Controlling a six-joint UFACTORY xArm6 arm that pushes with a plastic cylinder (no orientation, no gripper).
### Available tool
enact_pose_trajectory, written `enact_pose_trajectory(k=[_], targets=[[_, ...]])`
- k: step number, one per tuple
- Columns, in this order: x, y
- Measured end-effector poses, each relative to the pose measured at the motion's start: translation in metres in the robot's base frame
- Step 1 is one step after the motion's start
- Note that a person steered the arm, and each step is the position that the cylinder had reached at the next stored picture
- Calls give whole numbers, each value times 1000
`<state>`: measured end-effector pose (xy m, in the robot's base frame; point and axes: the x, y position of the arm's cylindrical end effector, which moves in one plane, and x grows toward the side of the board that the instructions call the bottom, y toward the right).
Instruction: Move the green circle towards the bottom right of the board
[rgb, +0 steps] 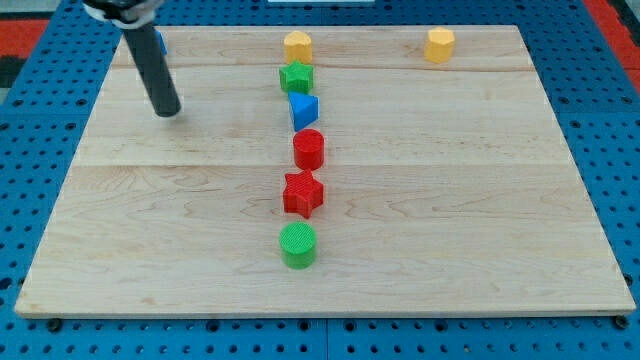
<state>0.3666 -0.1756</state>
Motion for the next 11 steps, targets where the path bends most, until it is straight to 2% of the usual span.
enact_pose_trajectory(k=[3, 5, 7, 8, 9, 10, 11], targets=[[120, 92], [173, 102], [194, 263], [206, 242], [218, 179], [252, 188], [252, 233]])
